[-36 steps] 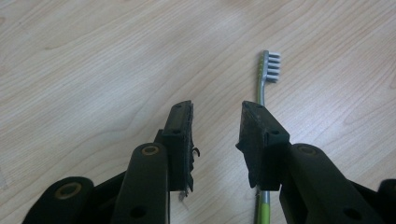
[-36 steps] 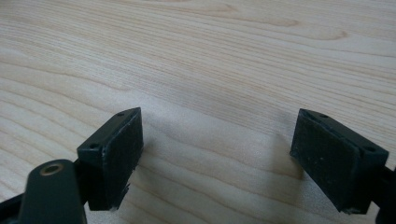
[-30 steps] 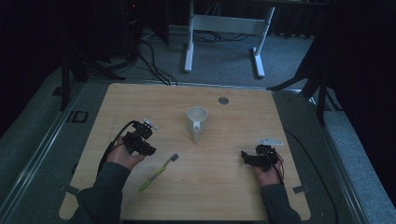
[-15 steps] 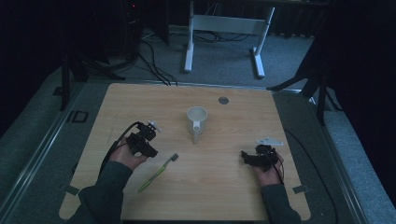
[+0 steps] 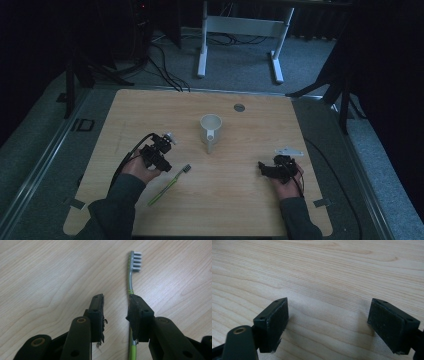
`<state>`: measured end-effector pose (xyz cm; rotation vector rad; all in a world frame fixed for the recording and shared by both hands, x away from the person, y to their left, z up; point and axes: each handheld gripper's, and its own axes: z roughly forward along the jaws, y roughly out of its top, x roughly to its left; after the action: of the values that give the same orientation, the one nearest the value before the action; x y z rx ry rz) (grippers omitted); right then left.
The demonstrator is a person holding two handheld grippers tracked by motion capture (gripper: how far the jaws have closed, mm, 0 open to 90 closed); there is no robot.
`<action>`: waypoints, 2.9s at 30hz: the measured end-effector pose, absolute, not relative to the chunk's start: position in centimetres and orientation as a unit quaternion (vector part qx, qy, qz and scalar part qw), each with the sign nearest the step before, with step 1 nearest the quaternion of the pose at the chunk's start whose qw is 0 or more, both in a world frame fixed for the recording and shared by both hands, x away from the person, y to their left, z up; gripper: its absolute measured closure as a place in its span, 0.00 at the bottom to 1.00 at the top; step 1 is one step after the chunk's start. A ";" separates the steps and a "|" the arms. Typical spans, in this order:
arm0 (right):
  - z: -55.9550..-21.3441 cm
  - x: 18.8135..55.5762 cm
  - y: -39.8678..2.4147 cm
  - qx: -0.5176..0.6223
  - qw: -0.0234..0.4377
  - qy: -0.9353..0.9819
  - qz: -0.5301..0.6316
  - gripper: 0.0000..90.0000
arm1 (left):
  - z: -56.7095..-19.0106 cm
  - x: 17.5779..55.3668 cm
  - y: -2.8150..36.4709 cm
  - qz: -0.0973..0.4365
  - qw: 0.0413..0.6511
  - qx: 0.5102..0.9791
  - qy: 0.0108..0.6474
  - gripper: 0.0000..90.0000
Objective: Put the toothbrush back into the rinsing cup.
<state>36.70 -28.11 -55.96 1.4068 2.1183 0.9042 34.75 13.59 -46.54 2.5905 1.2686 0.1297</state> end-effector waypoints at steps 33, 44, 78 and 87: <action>-56.0 36.7 -28.1 0.509 0.220 0.766 0.327 0.18 | -48.6 34.9 12.0 -0.025 0.079 0.903 0.421 0.75; -56.0 36.7 -28.1 0.509 0.219 0.766 0.327 0.18 | -49.6 34.9 11.2 -0.035 0.057 0.908 0.414 0.76; -56.0 36.7 -28.1 0.509 0.219 0.766 0.327 0.18 | -51.5 35.2 10.3 -0.032 0.022 0.913 0.407 0.79; -56.0 36.7 -28.1 0.509 0.219 0.766 0.327 0.18 | -51.7 35.2 10.3 -0.032 0.018 0.912 0.409 0.80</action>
<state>36.70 -28.11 -55.96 1.4073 2.1181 0.9046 35.23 10.30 -51.72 2.8330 1.2694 -0.1005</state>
